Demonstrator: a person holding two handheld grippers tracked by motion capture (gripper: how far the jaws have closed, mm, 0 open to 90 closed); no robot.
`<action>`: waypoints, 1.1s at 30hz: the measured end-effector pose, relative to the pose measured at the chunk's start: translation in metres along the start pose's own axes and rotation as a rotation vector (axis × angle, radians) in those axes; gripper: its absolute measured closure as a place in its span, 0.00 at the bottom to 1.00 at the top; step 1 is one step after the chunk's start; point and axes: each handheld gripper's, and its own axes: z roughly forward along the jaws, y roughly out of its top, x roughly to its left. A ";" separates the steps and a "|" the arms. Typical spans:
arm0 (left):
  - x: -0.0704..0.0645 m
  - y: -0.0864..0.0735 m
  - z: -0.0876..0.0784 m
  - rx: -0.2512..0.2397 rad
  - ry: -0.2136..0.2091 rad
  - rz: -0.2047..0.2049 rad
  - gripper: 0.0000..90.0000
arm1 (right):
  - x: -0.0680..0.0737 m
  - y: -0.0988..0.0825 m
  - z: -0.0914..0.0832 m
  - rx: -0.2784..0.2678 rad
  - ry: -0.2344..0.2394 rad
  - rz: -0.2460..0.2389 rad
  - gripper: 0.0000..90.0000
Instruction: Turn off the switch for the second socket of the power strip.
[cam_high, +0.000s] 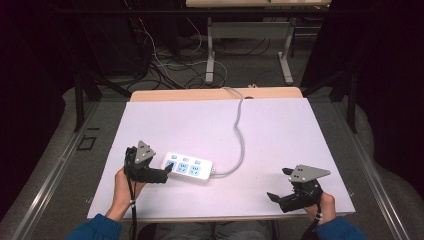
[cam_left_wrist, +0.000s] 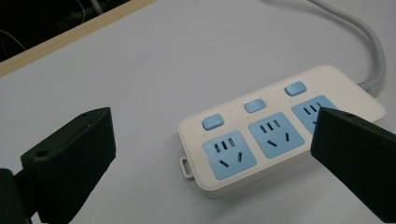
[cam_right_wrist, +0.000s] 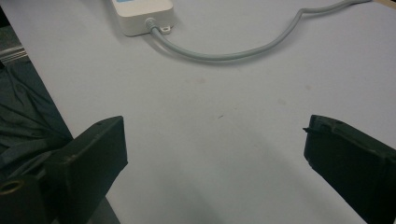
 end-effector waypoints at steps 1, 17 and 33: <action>0.000 0.000 0.001 -0.003 0.001 0.003 0.00 | 0.000 0.000 0.000 0.000 -0.001 0.001 0.06; -0.001 0.010 0.021 0.019 -0.011 -0.007 0.00 | 0.000 0.000 0.000 0.002 -0.002 0.001 0.06; 0.000 0.016 0.035 0.037 -0.014 -0.026 0.00 | 0.000 0.000 0.000 0.006 0.008 -0.002 0.06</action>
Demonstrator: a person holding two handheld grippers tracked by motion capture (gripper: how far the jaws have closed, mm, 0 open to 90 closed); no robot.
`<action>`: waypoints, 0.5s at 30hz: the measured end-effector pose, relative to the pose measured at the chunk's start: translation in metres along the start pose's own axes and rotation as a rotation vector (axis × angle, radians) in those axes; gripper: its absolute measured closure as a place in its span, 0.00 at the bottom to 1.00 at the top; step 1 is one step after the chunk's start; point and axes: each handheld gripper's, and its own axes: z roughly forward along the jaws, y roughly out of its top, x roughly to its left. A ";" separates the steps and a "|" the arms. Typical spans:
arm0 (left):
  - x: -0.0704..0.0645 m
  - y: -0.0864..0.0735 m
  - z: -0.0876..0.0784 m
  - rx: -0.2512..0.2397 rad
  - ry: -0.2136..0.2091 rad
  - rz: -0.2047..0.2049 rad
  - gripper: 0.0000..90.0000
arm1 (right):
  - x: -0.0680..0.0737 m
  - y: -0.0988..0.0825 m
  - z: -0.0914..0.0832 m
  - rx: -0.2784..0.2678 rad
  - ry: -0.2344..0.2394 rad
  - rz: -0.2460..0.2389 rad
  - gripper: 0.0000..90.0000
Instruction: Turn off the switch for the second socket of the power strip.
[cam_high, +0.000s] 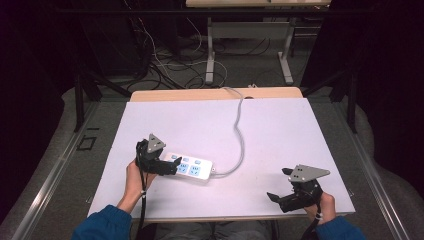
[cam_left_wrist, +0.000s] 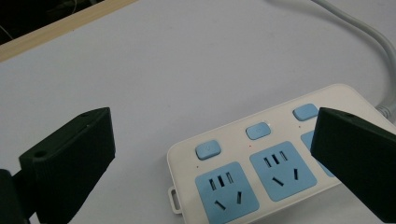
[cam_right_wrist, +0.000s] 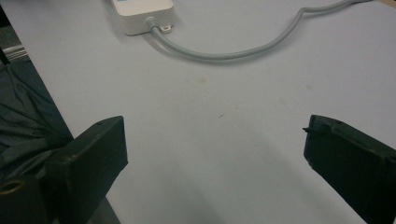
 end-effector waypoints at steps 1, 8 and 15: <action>0.000 0.000 0.000 0.000 0.000 0.000 0.00 | 0.000 0.000 0.000 -0.002 -0.004 0.002 0.06; -0.004 0.002 0.006 0.011 -0.004 0.002 0.00 | 0.000 0.000 0.000 0.001 -0.002 -0.004 0.06; -0.006 0.004 0.014 0.025 -0.011 -0.006 0.00 | 0.000 0.000 0.000 0.005 0.006 0.003 0.06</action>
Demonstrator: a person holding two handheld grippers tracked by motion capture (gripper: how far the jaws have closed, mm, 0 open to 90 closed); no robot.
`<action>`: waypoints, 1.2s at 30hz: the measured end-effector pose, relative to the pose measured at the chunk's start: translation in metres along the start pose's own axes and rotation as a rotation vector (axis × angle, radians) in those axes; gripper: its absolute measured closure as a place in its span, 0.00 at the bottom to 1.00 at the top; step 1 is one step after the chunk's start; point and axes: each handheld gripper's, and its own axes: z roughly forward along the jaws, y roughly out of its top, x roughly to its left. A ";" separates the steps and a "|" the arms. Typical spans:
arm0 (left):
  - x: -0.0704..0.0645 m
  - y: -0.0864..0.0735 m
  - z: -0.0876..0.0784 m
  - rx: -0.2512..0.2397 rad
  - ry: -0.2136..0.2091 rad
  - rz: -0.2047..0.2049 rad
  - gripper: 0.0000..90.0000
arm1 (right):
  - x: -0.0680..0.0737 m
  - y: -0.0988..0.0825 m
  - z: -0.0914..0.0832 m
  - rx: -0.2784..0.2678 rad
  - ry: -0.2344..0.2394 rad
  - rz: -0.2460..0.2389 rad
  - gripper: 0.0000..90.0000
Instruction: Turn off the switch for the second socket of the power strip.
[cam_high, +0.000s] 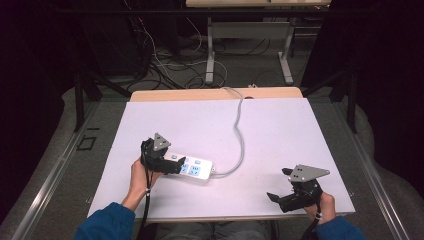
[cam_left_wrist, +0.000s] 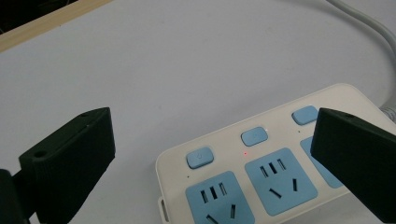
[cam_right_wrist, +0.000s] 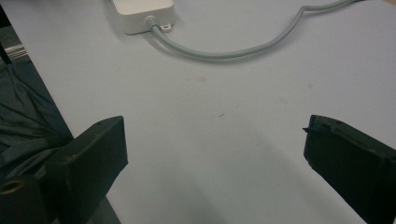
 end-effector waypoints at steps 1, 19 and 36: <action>0.001 0.001 0.001 0.008 0.001 0.015 0.00 | 0.000 0.000 0.000 -0.001 -0.002 -0.002 0.06; -0.006 0.005 0.015 0.029 -0.037 -0.013 0.16 | 0.000 0.000 0.002 -0.007 -0.002 -0.002 0.06; -0.011 0.001 0.015 0.006 -0.129 -0.010 0.81 | 0.000 0.000 0.001 -0.005 -0.003 -0.007 0.06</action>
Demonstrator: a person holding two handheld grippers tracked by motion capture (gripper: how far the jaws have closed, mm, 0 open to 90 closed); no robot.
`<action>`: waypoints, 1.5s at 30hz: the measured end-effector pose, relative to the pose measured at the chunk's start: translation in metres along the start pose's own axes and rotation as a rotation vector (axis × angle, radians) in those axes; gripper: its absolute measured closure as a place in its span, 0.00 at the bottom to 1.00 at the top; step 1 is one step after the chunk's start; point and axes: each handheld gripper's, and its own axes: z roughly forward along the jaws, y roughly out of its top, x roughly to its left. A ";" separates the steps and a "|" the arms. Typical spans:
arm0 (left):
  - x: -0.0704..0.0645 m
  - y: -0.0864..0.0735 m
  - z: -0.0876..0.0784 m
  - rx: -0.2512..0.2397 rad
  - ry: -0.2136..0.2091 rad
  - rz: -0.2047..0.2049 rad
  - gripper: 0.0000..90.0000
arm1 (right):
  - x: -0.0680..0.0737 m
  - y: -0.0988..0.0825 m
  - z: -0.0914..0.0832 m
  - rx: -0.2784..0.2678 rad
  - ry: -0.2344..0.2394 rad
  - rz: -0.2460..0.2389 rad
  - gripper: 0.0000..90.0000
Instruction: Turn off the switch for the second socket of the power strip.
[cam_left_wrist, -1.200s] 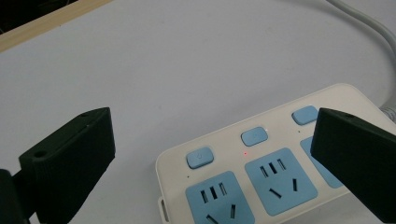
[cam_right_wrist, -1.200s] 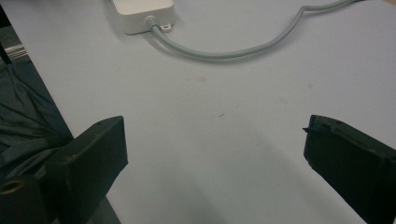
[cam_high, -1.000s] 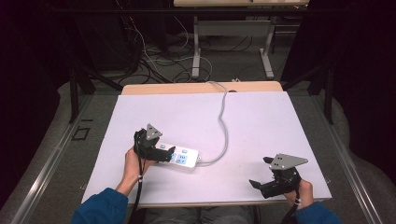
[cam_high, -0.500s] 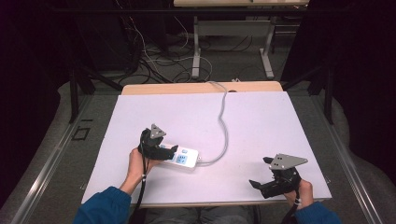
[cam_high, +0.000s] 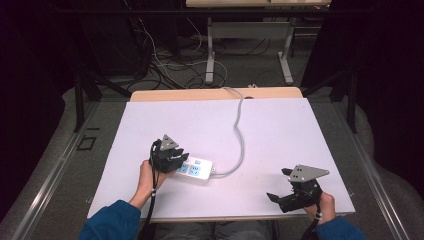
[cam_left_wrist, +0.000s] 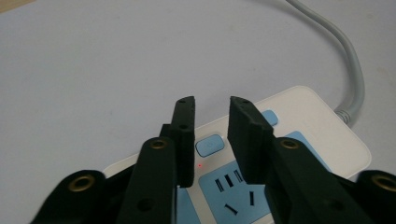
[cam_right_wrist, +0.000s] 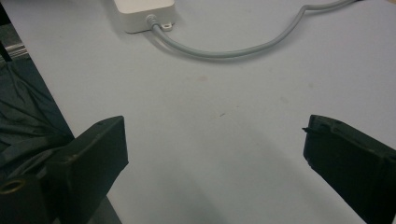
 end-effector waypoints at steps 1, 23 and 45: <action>0.000 0.000 0.001 0.001 -0.002 0.001 0.87 | 0.000 0.000 0.000 -0.001 0.002 -0.002 0.06; 0.000 -0.007 0.009 0.015 -0.011 0.019 1.00 | 0.000 0.000 0.000 0.002 0.000 0.003 0.06; 0.004 -0.011 0.017 0.032 -0.016 0.040 1.00 | -0.001 0.000 0.000 0.008 0.000 -0.007 0.07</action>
